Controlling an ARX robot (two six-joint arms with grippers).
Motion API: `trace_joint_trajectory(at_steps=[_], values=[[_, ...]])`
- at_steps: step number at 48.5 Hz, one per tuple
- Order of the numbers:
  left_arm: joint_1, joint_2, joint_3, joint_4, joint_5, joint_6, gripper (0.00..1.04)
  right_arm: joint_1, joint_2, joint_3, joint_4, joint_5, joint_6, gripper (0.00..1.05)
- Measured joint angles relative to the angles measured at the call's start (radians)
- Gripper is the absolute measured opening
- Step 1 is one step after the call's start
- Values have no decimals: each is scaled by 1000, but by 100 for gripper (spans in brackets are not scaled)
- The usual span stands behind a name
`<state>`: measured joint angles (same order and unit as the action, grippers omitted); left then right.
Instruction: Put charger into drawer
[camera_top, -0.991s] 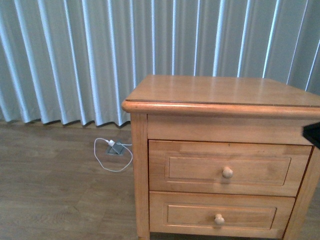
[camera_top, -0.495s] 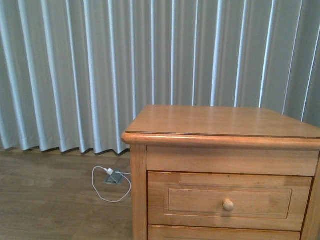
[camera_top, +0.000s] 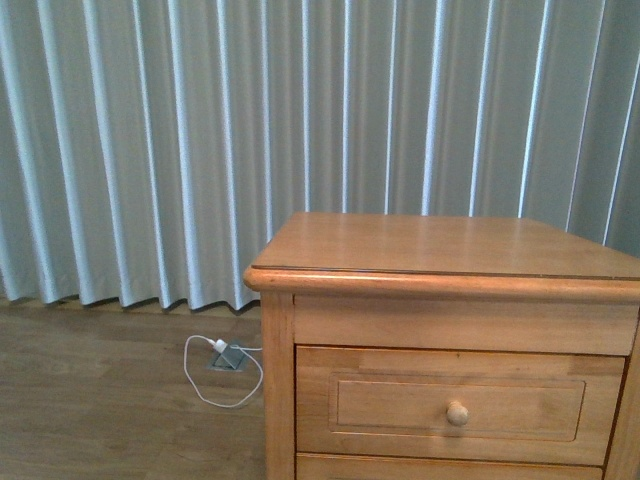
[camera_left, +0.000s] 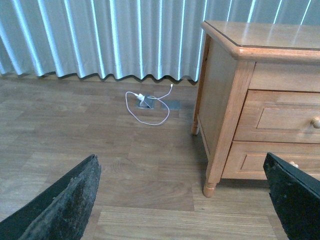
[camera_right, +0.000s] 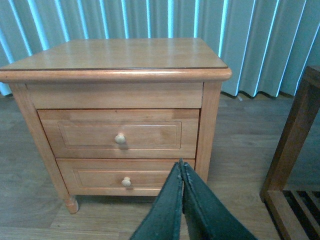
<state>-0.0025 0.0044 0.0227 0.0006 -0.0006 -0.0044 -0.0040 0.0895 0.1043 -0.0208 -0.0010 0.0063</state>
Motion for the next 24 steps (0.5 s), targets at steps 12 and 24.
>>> trace_joint_trajectory(at_steps=[12, 24], values=[[0, 0, 0, 0, 0, 0, 99, 0, -32, -39, 9, 0, -3, 1], [0, 0, 0, 0, 0, 0, 99, 0, -58, -66, 16, 0, -3, 1]])
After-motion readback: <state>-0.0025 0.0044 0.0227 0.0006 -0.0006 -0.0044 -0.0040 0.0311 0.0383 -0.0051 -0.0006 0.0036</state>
